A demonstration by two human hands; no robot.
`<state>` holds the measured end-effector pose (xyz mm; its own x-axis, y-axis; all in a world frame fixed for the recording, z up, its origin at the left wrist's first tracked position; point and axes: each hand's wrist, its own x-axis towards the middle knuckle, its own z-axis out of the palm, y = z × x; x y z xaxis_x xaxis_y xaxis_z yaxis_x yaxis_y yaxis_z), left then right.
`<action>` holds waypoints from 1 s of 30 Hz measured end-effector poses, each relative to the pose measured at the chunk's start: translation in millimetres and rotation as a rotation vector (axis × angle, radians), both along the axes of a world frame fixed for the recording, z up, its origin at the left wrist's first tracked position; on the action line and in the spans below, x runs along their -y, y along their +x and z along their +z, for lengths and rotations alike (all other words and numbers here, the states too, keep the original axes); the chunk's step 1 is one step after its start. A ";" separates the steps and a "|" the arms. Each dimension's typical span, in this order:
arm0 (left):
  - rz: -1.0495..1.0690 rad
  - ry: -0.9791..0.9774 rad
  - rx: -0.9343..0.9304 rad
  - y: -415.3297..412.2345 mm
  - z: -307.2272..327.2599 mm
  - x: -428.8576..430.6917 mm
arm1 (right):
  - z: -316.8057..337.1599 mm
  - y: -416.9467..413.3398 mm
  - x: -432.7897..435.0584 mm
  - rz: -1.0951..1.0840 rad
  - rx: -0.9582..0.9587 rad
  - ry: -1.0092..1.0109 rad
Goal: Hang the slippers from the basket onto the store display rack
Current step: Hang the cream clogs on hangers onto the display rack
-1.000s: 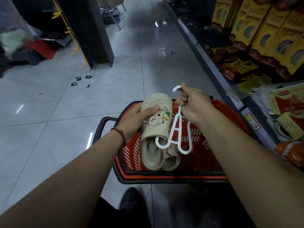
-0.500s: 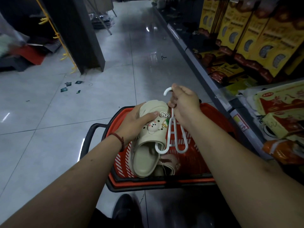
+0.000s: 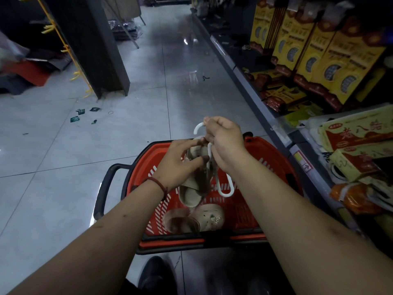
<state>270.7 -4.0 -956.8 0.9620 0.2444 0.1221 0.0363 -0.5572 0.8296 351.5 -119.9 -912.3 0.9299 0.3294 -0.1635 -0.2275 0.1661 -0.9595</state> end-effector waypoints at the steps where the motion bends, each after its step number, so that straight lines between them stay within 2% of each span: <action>1: 0.025 0.008 0.036 1.0 0.2 -0.9 | 0.9 -0.8 0.6 0.011 -0.009 0.033; 3: 0.061 0.021 0.066 3.6 -0.3 -6.4 | 2.9 -2.0 0.8 0.051 -0.025 0.116; 7: -0.001 0.171 -0.080 5.7 -3.5 -14.9 | 5.5 -6.9 0.6 0.249 -0.025 0.190; 10: -0.058 0.140 -0.132 5.7 -6.0 -18.3 | 3.5 -12.0 -0.3 0.312 -0.034 0.204; 16: -0.051 0.061 -0.043 5.1 -1.8 -20.0 | -3.7 -16.6 -5.1 0.226 -0.020 0.195; 22: -0.070 -0.034 0.083 8.1 -1.1 -21.8 | -8.2 -5.6 -14.4 0.015 -0.113 0.367; 30: -0.087 0.037 -0.047 13.4 -0.4 -30.0 | -13.5 -1.7 -21.1 0.035 -0.210 0.360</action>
